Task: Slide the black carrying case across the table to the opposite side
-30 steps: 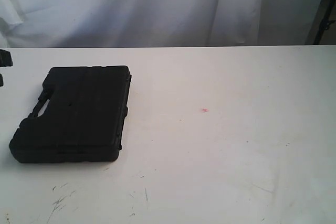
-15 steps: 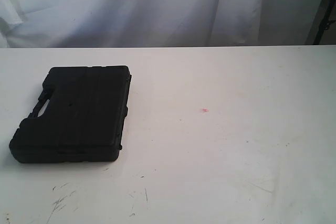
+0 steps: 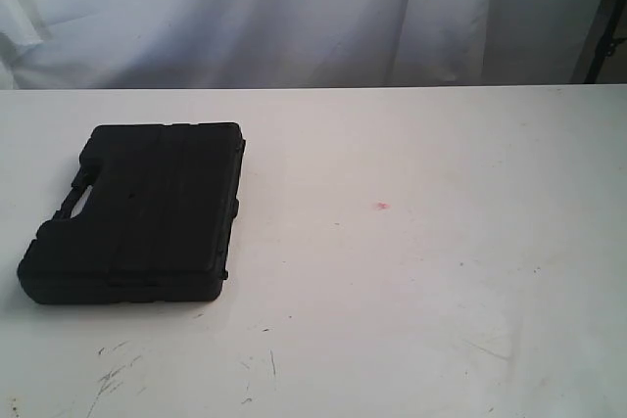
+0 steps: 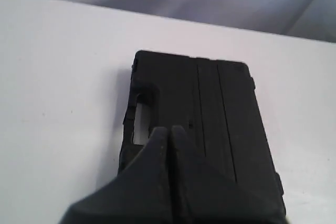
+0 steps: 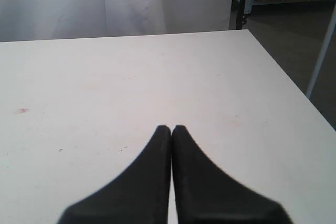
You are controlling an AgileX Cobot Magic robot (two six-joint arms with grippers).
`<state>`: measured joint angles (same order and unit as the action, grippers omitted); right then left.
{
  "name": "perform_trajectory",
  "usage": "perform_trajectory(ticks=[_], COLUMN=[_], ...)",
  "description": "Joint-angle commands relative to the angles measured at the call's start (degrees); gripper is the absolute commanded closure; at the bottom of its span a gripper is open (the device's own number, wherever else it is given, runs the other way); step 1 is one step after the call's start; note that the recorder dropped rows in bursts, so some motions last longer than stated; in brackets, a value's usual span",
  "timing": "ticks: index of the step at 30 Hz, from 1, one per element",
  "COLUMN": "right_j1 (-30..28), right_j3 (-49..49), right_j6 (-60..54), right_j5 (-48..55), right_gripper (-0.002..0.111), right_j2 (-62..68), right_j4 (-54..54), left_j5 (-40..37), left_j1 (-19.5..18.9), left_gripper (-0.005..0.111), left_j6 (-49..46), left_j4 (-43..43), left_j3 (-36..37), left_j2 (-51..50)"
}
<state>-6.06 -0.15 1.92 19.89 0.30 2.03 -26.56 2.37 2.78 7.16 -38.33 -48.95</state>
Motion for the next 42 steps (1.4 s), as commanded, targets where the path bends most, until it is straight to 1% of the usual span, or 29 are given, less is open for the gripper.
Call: perform_trajectory(ticks=[1, 2, 4, 6, 10, 14, 20, 25, 32, 38, 42], right_j1=[0.15, 0.15, 0.15, 0.15, 0.15, 0.15, 0.15, 0.15, 0.15, 0.15, 0.15], right_j3=[0.15, 0.15, 0.15, 0.15, 0.15, 0.15, 0.15, 0.15, 0.15, 0.15, 0.15], right_j6=[0.24, 0.24, 0.24, 0.24, 0.24, 0.24, 0.24, 0.24, 0.24, 0.24, 0.24], right_j5=[-0.12, -0.12, -0.12, -0.12, -0.12, -0.12, -0.12, -0.12, -0.12, -0.12, -0.12], right_gripper=[0.108, 0.108, 0.108, 0.108, 0.108, 0.108, 0.108, 0.108, 0.108, 0.108, 0.108], right_j2=[-0.3, -0.3, -0.3, -0.3, -0.3, -0.3, -0.3, -0.3, -0.3, -0.3, -0.3], right_j4=[-0.07, -0.07, -0.07, -0.07, -0.07, -0.07, -0.07, -0.07, -0.07, -0.07, -0.07], left_j5=[9.88, 13.08, 16.43, 17.43, 17.8, 17.92, 17.79, 17.55, 17.55, 17.71, 16.74], left_j1=[-0.11, -0.11, -0.11, -0.11, -0.11, -0.11, -0.11, -0.11, -0.11, -0.11, -0.11], left_gripper=[0.107, 0.107, 0.107, 0.107, 0.107, 0.107, 0.107, 0.107, 0.107, 0.107, 0.107], left_j6=[-0.2, -0.2, -0.2, -0.2, 0.03, 0.03, 0.16, 0.62, 0.62, 0.02, 0.13], left_j4=[-0.54, -0.54, -1.88, -1.96, -1.84, -1.84, -1.84, -1.84, -4.76, -4.76, -6.47], left_j3=[8.16, 11.55, 15.53, 17.7, 20.69, 24.94, 30.42, 32.82, 36.48, 38.33, 38.33], left_j2=[9.69, 12.48, 15.56, 16.89, 17.72, 24.64, 30.92, 34.34, 37.27, 39.82, 40.95])
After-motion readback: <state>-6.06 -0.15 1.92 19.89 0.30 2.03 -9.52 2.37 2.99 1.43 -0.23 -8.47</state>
